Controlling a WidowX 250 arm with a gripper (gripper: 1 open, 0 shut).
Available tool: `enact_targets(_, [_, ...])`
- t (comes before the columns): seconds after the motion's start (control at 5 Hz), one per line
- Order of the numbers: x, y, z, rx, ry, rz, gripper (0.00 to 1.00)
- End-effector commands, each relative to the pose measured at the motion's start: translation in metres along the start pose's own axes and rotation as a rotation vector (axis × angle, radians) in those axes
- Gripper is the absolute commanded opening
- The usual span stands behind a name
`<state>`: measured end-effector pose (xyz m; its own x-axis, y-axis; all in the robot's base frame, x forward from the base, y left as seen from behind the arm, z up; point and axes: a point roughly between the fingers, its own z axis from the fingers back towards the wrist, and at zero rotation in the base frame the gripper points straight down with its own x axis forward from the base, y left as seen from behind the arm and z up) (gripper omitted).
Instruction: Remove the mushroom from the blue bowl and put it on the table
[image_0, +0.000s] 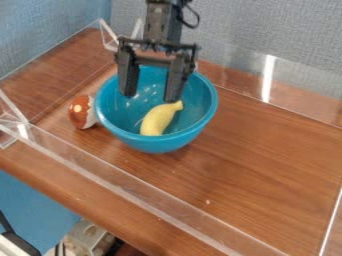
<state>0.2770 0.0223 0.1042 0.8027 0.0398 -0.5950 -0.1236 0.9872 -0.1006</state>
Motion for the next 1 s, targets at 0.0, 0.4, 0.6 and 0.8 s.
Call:
enact_targets(0.0, [-0.0026, 0.0045, -0.0056, 0.012, -0.047, -0.062, 1.0])
enact_targets(0.4, [-0.0049, 0.005, -0.0111, -0.089, -0.086, -0.086, 1.0])
enact_targets(0.6, [-0.0083, 0.0027, -0.0115, -0.125, -0.114, -0.084, 1.0])
enact_targets(0.8, [-0.0083, -0.0036, -0.0122, -0.123, -0.128, -0.12, 1.0])
